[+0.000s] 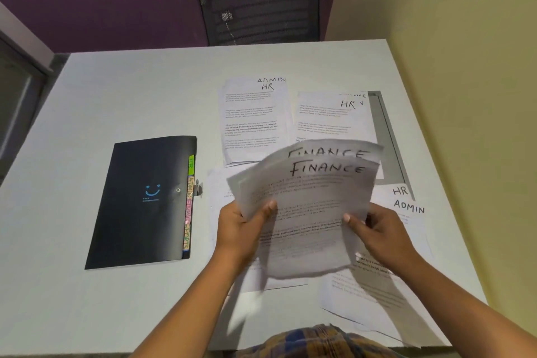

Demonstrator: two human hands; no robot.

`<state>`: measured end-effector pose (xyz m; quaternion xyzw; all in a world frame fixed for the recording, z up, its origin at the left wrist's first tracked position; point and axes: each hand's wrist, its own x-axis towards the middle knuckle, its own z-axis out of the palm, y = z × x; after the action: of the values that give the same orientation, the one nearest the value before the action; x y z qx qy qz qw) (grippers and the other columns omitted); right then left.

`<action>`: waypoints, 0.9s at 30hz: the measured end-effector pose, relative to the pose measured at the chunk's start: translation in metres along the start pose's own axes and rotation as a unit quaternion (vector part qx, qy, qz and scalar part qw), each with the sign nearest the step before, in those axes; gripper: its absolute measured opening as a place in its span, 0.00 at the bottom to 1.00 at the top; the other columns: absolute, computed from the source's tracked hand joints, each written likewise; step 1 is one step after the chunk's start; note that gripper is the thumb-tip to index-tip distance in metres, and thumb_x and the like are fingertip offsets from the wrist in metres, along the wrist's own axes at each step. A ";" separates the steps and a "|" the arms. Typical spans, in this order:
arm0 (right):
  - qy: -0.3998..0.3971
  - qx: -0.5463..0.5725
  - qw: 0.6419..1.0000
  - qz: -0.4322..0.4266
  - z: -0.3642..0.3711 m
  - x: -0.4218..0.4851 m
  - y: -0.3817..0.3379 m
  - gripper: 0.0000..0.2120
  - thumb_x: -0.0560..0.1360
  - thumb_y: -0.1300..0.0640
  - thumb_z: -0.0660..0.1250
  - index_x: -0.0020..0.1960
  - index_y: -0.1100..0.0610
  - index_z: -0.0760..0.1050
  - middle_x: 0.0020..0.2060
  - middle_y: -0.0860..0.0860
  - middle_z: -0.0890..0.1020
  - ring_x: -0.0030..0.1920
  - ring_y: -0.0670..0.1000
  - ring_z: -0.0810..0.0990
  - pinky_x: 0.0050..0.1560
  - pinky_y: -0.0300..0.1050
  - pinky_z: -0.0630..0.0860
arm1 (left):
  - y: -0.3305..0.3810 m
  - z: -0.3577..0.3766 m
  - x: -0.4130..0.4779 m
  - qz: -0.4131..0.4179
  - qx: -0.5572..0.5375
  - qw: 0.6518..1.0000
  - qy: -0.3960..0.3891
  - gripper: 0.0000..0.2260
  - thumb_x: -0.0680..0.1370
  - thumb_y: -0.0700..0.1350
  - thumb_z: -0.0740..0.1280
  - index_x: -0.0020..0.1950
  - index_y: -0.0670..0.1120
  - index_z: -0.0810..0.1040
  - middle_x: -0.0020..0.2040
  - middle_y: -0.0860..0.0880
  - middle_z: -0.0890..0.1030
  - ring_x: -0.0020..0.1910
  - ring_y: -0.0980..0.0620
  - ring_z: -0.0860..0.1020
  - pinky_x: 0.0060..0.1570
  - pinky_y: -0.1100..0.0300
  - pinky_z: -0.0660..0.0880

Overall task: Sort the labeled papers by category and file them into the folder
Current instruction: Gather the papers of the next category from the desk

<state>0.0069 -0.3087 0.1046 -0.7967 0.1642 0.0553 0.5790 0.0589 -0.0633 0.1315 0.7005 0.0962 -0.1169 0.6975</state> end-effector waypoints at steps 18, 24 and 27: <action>0.122 0.036 0.967 0.222 -0.016 -0.020 0.043 0.09 0.80 0.57 0.66 0.54 0.61 0.82 0.34 0.53 0.83 0.26 0.50 0.73 0.28 0.39 0.69 | -0.097 -0.036 0.039 -0.271 0.413 0.849 0.190 0.37 0.66 0.56 0.80 0.65 0.41 0.66 0.64 0.41 0.69 0.62 0.39 0.73 0.51 0.47 0.76; 0.132 0.035 0.966 0.218 -0.018 -0.019 0.043 0.10 0.80 0.57 0.66 0.56 0.62 0.81 0.40 0.58 0.84 0.24 0.48 0.69 0.29 0.40 0.66 | -0.098 -0.061 0.042 -0.281 0.280 0.906 0.145 0.11 0.74 0.52 0.73 0.47 0.47 0.76 0.44 0.49 0.81 0.40 0.47 0.79 0.38 0.59 0.74; 0.138 0.063 0.967 0.206 -0.017 -0.020 0.046 0.10 0.80 0.58 0.66 0.57 0.61 0.81 0.48 0.62 0.85 0.36 0.61 0.80 0.40 0.44 0.72 | -0.098 -0.068 0.035 -0.257 0.210 0.930 0.159 0.18 0.78 0.48 0.68 0.32 0.46 0.66 0.31 0.44 0.74 0.29 0.47 0.73 0.33 0.60 0.68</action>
<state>-0.0286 -0.3337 0.0746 -0.7072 0.4063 0.0530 0.5762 0.0650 0.0046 0.0276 0.7916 0.3556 -0.1966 0.4564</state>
